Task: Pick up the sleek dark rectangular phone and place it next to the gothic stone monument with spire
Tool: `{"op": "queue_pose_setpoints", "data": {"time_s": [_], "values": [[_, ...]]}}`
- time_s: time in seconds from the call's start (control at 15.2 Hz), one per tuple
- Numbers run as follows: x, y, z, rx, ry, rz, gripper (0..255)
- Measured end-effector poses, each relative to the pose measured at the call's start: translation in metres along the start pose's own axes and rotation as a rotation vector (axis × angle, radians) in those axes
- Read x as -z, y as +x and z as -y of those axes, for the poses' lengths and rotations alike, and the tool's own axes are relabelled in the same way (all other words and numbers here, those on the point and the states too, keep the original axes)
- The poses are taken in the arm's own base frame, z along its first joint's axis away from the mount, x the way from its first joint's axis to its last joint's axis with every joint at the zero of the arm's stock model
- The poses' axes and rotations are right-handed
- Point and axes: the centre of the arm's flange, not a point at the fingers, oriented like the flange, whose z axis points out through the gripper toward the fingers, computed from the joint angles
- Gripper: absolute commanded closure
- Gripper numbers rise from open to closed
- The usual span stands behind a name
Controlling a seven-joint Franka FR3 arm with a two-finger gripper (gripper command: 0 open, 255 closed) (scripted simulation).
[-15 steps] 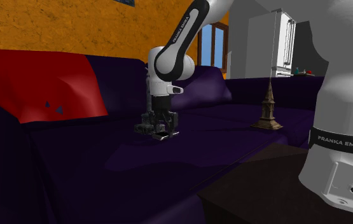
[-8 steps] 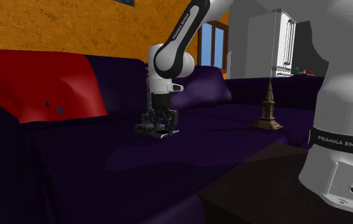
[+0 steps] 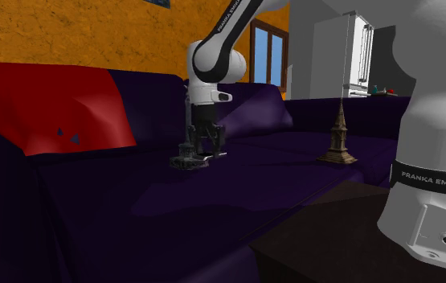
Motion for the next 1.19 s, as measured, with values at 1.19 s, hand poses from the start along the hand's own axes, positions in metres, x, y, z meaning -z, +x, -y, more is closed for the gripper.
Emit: {"op": "queue_pose_setpoints", "data": {"time_s": [1.19], "values": [[0.095, 0.002, -0.005, 0.0, 0.0, 0.0, 255]]}}
